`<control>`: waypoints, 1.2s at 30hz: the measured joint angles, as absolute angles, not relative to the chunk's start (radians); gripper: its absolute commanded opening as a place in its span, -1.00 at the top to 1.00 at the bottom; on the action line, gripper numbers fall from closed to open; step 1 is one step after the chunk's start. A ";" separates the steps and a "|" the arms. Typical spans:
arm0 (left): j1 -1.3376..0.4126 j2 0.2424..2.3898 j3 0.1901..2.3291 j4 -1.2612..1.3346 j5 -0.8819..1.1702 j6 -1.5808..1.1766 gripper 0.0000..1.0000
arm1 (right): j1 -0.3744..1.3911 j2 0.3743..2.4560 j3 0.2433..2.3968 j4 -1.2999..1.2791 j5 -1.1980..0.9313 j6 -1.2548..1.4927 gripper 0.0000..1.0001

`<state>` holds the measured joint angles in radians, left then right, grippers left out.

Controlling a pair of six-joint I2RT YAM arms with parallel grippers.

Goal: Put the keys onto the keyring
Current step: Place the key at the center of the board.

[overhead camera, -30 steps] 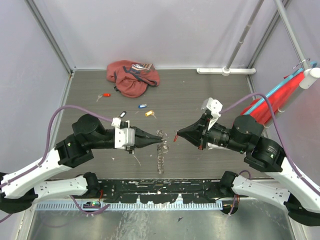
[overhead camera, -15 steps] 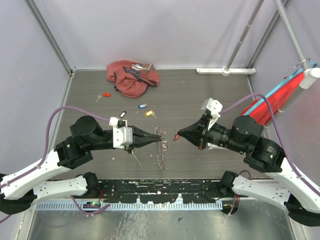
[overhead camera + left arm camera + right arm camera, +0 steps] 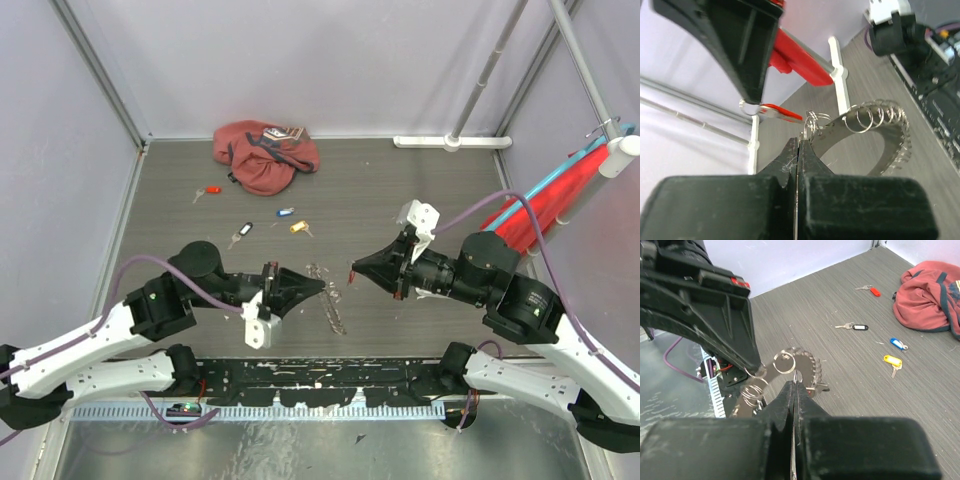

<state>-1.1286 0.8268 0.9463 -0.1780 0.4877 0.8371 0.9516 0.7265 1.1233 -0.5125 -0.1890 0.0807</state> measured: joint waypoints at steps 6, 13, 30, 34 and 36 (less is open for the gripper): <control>-1.129 0.820 0.853 -0.138 0.517 1.042 1.00 | 0.952 0.727 1.112 -0.479 -0.231 0.047 0.99; -1.129 0.775 0.829 -0.072 0.551 1.118 1.00 | 0.952 0.729 1.110 -0.463 -0.297 0.014 0.99; -1.129 0.749 0.795 0.002 0.585 1.119 1.00 | 0.952 0.769 1.107 -0.461 -0.413 -0.003 0.99; -1.129 0.749 0.795 0.012 0.580 1.090 1.00 | 0.952 0.786 1.107 -0.468 -0.428 -0.004 0.99; -1.129 0.746 0.791 0.025 0.570 1.071 1.00 | 0.952 0.793 1.107 -0.475 -0.422 -0.004 0.99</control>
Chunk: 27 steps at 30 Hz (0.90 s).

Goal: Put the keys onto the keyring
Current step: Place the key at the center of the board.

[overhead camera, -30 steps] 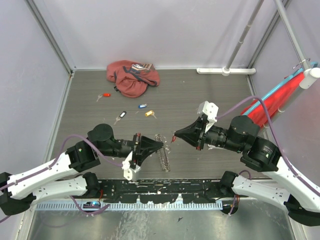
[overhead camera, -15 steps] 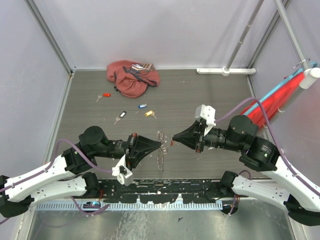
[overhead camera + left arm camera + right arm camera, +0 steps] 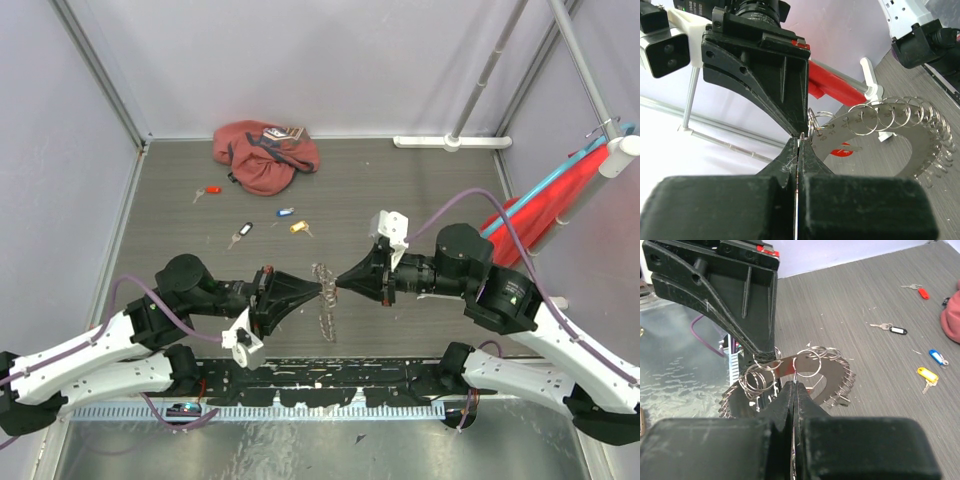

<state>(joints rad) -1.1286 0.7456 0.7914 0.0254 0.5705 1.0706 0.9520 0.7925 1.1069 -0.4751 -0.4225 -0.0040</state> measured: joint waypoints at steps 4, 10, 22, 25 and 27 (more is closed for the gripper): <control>-1.129 0.727 0.770 0.041 0.555 1.040 1.00 | 0.952 0.780 1.107 -0.483 -0.354 0.001 0.99; -1.129 0.702 0.754 0.053 0.533 1.002 1.00 | 0.952 0.760 1.082 -0.517 -0.076 0.083 0.99; -1.129 0.688 0.754 0.054 0.508 0.963 1.00 | 0.779 1.079 0.909 -0.653 -0.075 0.267 0.97; -1.129 0.688 0.754 0.054 0.501 0.959 1.00 | 0.718 1.109 0.861 -0.677 -0.148 0.292 0.84; -1.129 0.688 0.754 0.054 0.498 0.957 1.00 | 0.702 1.123 0.841 -0.678 -0.180 0.303 0.74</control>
<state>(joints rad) -1.1286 0.6880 0.7536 0.0540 0.4976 0.9573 0.7021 1.1233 0.8413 -0.6781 -0.1802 0.3031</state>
